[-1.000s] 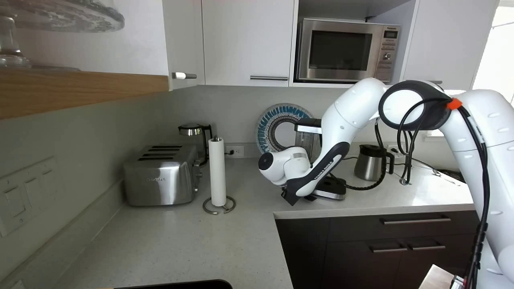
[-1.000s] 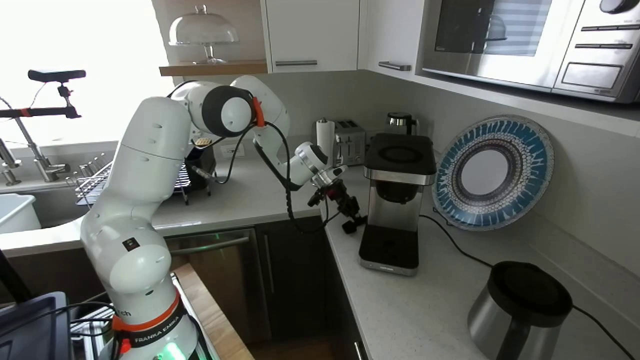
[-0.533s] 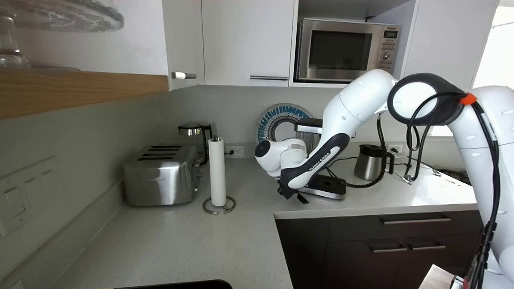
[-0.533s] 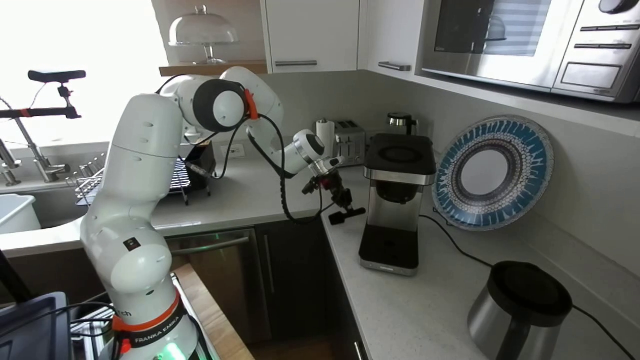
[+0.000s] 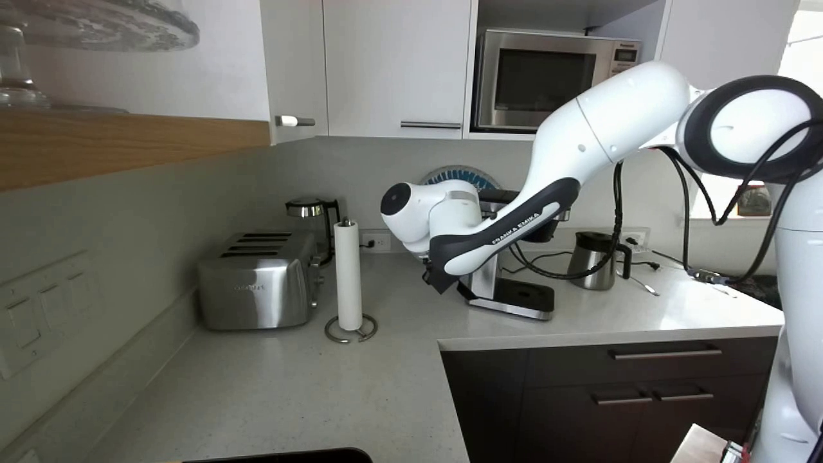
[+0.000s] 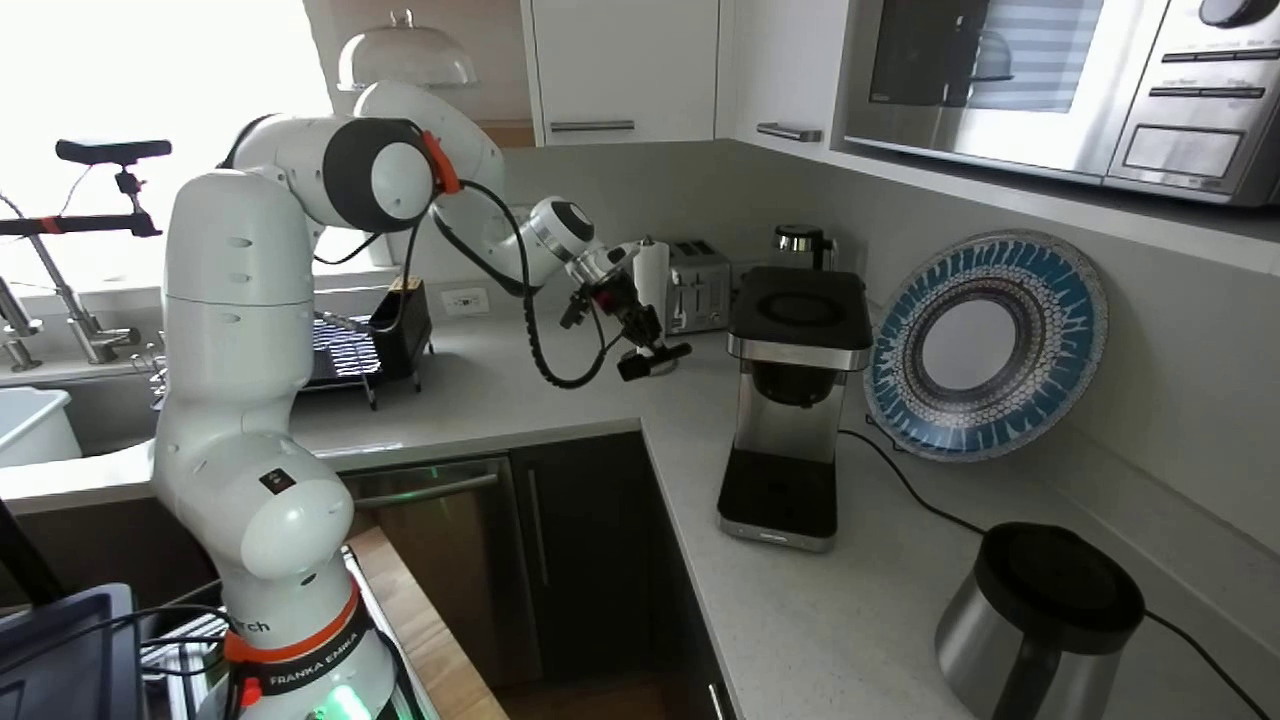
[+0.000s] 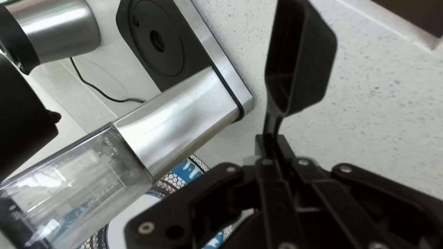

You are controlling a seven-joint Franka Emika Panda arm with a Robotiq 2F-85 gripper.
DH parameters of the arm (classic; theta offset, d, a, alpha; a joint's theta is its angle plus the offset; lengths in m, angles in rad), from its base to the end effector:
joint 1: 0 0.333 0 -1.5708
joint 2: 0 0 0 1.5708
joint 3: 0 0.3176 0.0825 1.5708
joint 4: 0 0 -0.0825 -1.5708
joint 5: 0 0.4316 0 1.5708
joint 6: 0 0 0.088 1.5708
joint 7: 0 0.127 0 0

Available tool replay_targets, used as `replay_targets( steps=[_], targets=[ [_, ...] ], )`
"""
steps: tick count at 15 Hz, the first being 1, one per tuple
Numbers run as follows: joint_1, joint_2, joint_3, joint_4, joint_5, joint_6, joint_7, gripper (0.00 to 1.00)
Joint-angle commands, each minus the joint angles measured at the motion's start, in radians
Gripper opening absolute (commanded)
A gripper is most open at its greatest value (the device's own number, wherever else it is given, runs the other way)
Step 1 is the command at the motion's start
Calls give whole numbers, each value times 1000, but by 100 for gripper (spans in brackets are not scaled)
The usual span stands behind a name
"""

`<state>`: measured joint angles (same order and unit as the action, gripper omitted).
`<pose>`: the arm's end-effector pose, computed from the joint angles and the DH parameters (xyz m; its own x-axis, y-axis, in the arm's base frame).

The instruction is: Move the black spoon to the left

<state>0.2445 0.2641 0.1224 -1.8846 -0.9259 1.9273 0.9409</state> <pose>0.6294 0.1632 0.3366 0.9425 0.0023 0.3341 -0.2274 -0.7284 0.6463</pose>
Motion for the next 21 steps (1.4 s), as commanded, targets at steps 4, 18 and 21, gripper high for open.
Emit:
replay_targets(
  steps=[4,18,21],
  targets=[
    [44,-75,70,3,28,-70,-2,1],
    [158,21,171,80,11,-137,-252,1],
    [207,69,182,98,-11,-206,-339,1]
  ],
)
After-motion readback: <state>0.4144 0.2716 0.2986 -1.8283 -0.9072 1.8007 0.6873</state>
